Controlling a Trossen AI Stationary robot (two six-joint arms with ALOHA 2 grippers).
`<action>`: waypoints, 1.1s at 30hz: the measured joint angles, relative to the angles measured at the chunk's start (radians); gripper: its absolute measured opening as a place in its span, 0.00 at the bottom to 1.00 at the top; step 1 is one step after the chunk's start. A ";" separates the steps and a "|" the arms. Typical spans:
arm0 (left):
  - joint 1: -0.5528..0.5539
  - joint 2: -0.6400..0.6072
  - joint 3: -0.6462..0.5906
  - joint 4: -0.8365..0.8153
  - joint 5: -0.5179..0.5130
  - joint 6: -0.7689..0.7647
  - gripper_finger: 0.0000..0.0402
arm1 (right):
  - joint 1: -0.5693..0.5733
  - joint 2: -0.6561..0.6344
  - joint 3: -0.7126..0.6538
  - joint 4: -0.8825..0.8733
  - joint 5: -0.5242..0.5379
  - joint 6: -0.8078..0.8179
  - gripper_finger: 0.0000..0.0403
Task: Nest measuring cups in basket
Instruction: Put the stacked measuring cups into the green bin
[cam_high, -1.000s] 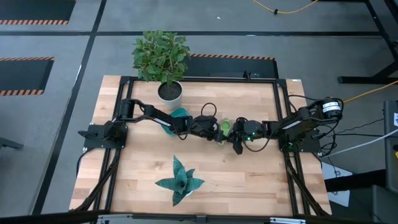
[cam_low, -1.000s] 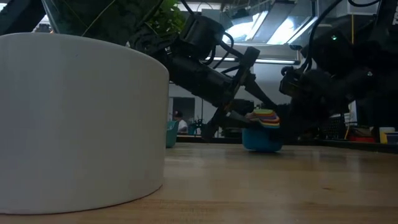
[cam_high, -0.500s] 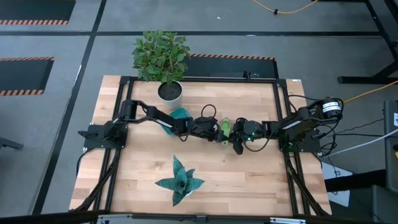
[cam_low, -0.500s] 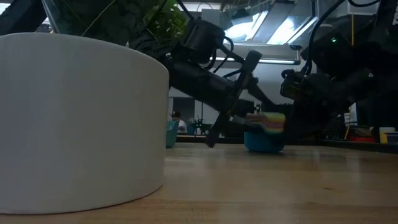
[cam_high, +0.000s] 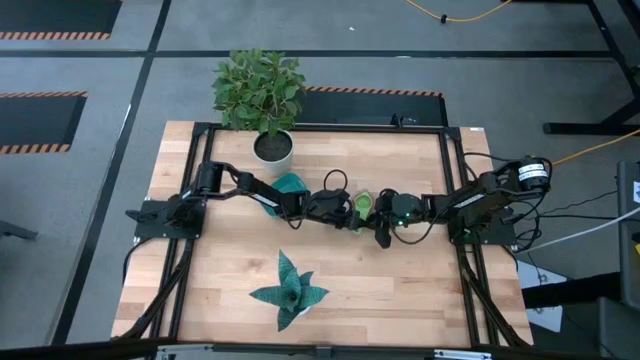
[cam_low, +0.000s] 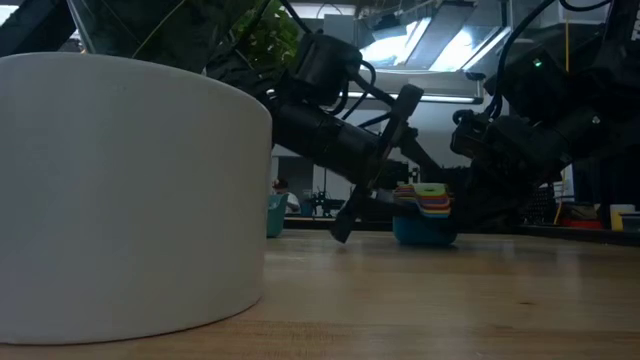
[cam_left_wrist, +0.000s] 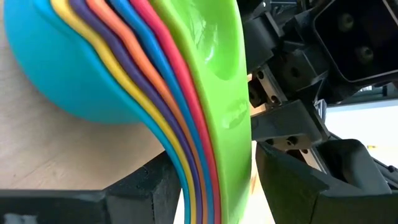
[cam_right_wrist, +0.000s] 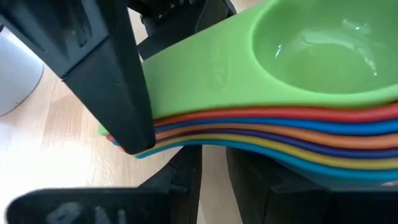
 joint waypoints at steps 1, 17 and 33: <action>0.000 0.000 0.000 0.002 0.000 0.000 0.48 | 0.000 0.000 0.000 0.004 0.000 -0.001 0.20; -0.001 0.000 -0.001 0.008 -0.051 0.002 0.48 | 0.000 0.000 0.019 -0.047 0.034 0.056 0.20; -0.001 0.000 -0.001 0.011 -0.028 -0.026 0.38 | 0.000 -0.001 0.018 -0.039 0.027 0.055 0.20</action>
